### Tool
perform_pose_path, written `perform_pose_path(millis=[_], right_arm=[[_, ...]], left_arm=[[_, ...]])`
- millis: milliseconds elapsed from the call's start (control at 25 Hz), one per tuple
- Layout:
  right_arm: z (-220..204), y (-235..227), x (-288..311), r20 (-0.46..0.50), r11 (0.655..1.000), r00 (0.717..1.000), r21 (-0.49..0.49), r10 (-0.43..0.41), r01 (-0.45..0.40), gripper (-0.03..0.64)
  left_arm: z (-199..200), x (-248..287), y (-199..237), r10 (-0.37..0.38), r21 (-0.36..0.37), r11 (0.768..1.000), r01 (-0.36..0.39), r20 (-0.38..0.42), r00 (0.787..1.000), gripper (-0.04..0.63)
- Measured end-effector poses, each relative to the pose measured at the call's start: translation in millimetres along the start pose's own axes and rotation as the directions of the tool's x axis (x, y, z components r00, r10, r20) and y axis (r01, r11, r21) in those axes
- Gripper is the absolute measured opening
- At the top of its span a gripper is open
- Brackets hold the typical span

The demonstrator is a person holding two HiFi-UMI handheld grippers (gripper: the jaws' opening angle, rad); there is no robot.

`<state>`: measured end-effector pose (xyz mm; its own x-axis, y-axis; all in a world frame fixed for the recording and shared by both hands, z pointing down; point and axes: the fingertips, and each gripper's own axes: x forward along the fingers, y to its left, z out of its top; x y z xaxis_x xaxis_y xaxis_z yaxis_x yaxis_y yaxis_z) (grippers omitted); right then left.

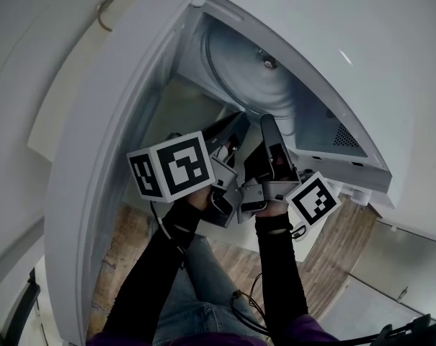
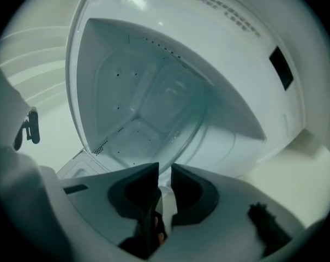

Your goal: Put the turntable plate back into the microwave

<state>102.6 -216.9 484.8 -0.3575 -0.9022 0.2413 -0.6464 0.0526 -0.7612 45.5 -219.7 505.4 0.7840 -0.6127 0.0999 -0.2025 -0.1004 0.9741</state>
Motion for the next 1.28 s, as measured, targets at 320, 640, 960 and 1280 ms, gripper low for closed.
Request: perform_pose_path(millis=[320, 640, 960, 1280], right_arm=[[0, 0, -1, 0.0, 1.0, 1.0, -0.011, 0.004, -0.004, 0.075], [-2, -2, 0, -0.018, 0.999, 1.0, -0.038, -0.008, 0.007, 0.075], [-3, -2, 2, -0.032, 0.998, 0.999, -0.056, -0.014, 0.012, 0.075], [-4, -2, 3, -0.057, 0.996, 0.998, -0.091, -0.02, 0.015, 0.075]], left_arm=[[-9, -9, 13, 0.027, -0.016, 0.999, -0.027, -0.006, 1.0, 0.006], [-9, -13, 12, 0.038, 0.008, 0.999, -0.038, -0.009, 0.999, 0.006], [-15, -17, 16, 0.049, -0.009, 0.999, -0.049, -0.014, 0.999, 0.006], [-16, -19, 15, 0.061, 0.023, 0.998, -0.061, -0.021, 0.998, 0.006]])
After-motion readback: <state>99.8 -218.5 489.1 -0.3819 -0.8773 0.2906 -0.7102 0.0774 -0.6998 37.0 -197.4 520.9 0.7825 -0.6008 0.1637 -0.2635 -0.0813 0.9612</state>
